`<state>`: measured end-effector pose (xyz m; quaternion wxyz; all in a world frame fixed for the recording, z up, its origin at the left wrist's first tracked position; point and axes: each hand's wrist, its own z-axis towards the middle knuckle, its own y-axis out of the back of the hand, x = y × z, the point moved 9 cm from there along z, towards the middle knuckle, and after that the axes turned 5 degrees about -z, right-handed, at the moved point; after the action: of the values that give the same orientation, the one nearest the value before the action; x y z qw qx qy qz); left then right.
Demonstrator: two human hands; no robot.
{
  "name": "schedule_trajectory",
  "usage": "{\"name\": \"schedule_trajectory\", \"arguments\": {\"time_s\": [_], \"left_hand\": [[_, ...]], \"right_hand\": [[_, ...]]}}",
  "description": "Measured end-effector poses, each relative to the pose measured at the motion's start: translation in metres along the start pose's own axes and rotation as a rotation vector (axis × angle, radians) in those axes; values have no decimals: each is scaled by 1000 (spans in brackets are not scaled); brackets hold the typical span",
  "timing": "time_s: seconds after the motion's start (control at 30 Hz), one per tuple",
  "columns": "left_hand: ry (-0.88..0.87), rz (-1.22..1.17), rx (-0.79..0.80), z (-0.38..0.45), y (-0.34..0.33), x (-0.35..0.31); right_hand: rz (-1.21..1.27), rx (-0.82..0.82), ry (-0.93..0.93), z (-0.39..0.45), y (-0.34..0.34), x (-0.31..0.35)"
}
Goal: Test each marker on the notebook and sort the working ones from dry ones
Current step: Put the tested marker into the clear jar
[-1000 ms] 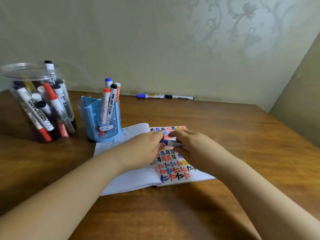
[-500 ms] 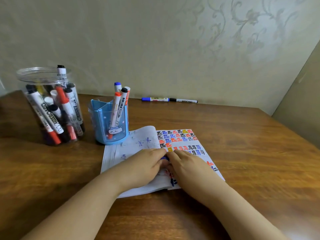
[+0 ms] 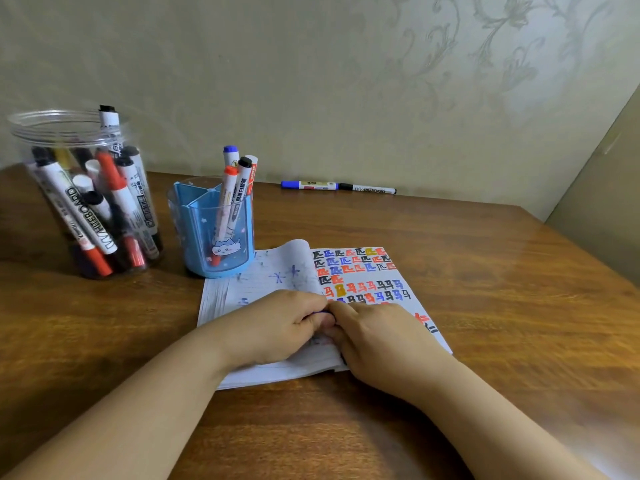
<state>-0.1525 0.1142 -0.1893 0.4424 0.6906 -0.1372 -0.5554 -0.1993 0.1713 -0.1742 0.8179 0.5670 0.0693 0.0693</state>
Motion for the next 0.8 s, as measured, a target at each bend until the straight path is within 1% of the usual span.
{"name": "schedule_trajectory", "arguments": {"time_s": [0.1, 0.17, 0.27, 0.33, 0.4, 0.5, 0.6, 0.67, 0.73, 0.8], "left_hand": [[12, -7, -4, 1, 0, 1], [22, -14, -32, 1, 2, 0], [50, -106, -66, -1, 8, 0], [38, -103, -101, -4, 12, -1], [13, -72, -139, -6, 17, -4], [-35, -13, -128, -6, 14, -9], [-102, 6, -148, -4, 12, -15], [-110, -1, -166, -3, 10, -15], [-109, -20, -167, -3, 9, -13], [-85, -42, -133, -3, 8, -8]], "right_hand": [[17, 24, -25, 1, 1, 0], [18, 37, -80, 2, 5, -5], [-151, -33, -123, -1, 18, -14], [-186, -41, -131, -4, 19, -17], [-126, -9, -134, -5, 18, -15], [-49, 36, -144, -4, 13, -15], [-20, -3, -122, -3, 14, -10], [-3, -14, -136, -1, 6, -9], [-51, 6, -128, 2, -2, -3], [-113, -28, -118, 3, 0, -1]]}}
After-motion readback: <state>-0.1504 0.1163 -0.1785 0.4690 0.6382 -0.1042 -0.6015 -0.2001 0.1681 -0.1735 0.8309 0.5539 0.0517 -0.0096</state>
